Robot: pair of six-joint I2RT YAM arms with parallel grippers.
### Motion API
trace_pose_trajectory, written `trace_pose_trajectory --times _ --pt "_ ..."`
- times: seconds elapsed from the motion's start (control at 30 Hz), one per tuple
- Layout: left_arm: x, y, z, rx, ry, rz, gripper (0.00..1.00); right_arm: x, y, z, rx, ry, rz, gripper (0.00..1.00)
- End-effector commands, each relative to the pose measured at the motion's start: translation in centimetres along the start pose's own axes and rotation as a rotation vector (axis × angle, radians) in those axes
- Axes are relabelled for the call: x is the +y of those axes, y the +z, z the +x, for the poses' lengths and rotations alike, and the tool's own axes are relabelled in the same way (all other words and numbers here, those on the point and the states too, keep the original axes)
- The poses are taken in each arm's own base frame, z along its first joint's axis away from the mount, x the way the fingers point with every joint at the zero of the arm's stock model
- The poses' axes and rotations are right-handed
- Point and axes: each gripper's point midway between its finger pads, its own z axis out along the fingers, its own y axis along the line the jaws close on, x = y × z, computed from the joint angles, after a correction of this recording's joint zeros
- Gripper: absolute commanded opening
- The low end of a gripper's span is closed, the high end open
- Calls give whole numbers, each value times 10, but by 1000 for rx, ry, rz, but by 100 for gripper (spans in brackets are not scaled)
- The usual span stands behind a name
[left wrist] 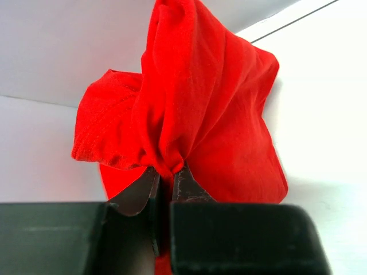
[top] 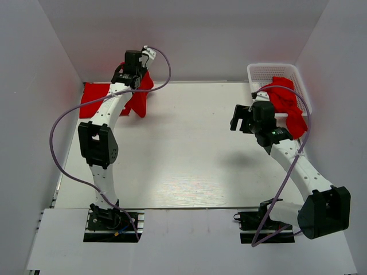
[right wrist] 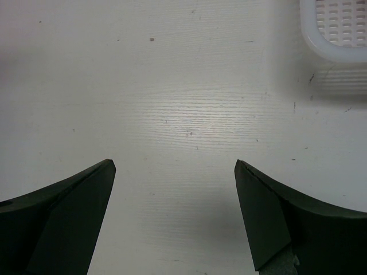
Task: Fold and stack the t-shirts
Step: Put the neatly folded tshirt into the corner of the board with the left arm
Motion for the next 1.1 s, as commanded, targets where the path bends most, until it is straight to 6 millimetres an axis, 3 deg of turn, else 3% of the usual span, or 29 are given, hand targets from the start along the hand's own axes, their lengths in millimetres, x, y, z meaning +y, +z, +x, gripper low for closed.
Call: trace_pose_trajectory --times 0.0,0.13,0.37,0.43,0.53,0.83,1.07 --pt "49 -29 -24 -75 12 -122 0 -2 -11 -17 -52 -8 14 90" --pt "61 -32 -28 -93 35 -146 0 -3 -14 -20 -55 -13 21 90" --pt "74 -25 -13 -64 32 -184 0 3 -15 -30 -70 -7 0 90" --pt "89 -28 -10 -64 25 -211 0 4 -16 -33 -74 -6 -3 90" --pt "94 -25 -4 -56 21 -220 0 8 -11 -32 -59 -4 -17 90" --pt "134 -24 10 -50 -41 -310 0 20 3 -35 -34 2 -60 90" --pt "139 -1 33 -19 -47 -308 0 27 14 -39 -21 -5 -85 90"
